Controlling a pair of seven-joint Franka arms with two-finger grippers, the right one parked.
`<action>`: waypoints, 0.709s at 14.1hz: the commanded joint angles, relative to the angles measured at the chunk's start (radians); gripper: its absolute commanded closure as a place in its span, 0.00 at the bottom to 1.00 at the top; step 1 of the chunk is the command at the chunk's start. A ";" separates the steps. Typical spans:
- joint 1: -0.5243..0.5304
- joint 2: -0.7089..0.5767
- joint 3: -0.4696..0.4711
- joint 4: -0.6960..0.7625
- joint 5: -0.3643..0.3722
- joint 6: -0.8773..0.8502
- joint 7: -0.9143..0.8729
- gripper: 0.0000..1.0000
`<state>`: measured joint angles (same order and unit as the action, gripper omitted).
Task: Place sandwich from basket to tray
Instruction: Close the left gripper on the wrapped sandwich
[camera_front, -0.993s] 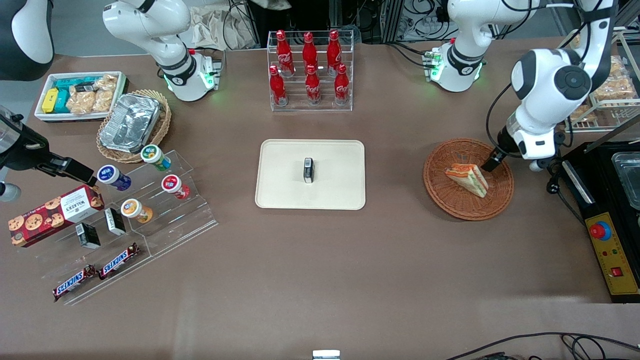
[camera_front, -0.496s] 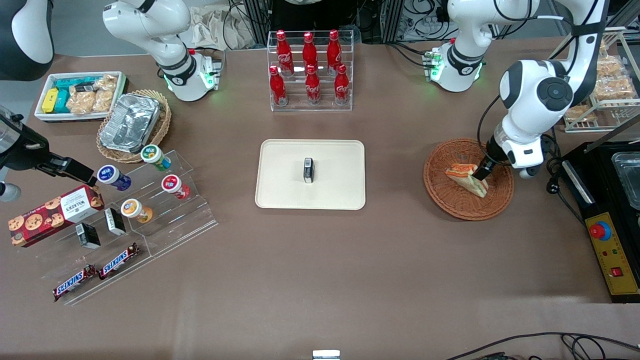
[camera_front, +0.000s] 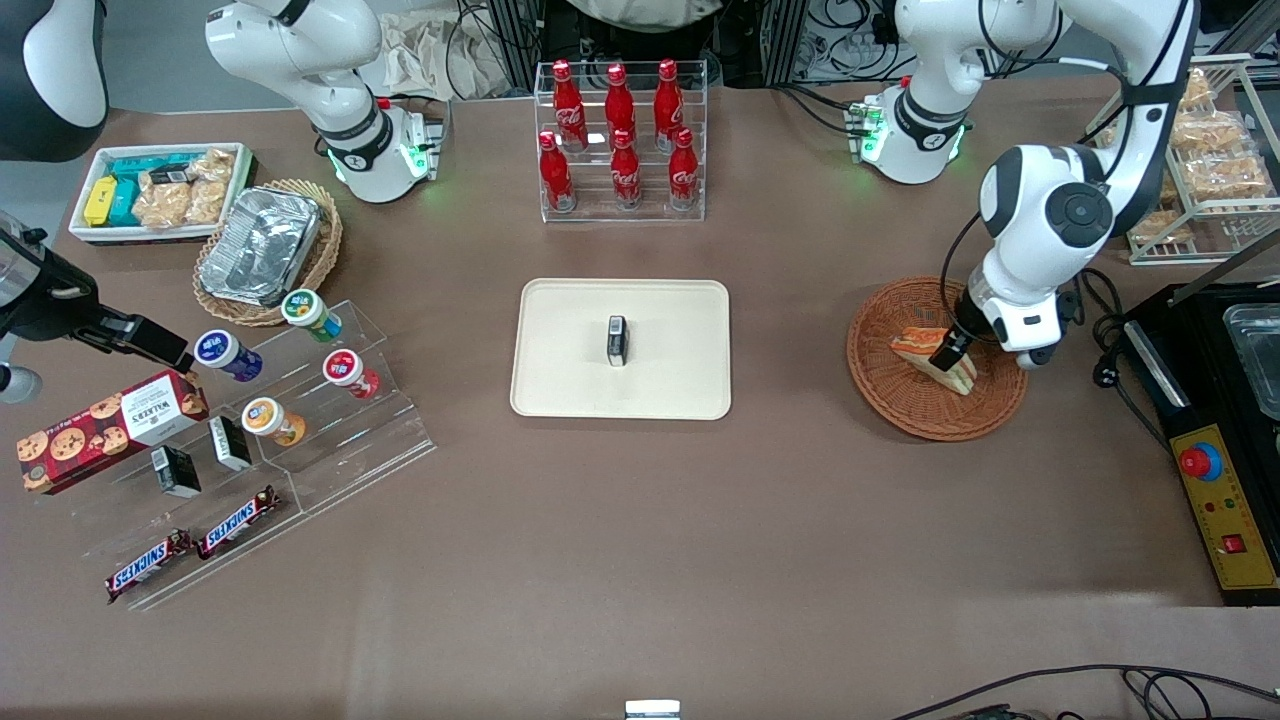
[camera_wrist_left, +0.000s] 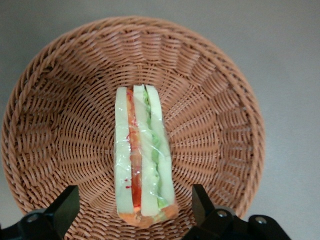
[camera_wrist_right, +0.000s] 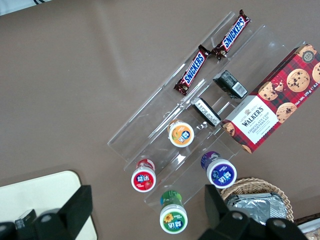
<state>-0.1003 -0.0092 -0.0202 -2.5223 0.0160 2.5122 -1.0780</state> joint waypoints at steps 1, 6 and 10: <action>-0.006 0.011 0.000 -0.047 0.010 0.072 -0.023 0.00; -0.006 0.032 0.000 -0.061 0.015 0.114 -0.037 0.17; -0.004 0.005 0.002 -0.052 0.015 0.096 -0.051 1.00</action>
<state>-0.1003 0.0221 -0.0203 -2.5717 0.0165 2.6082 -1.0978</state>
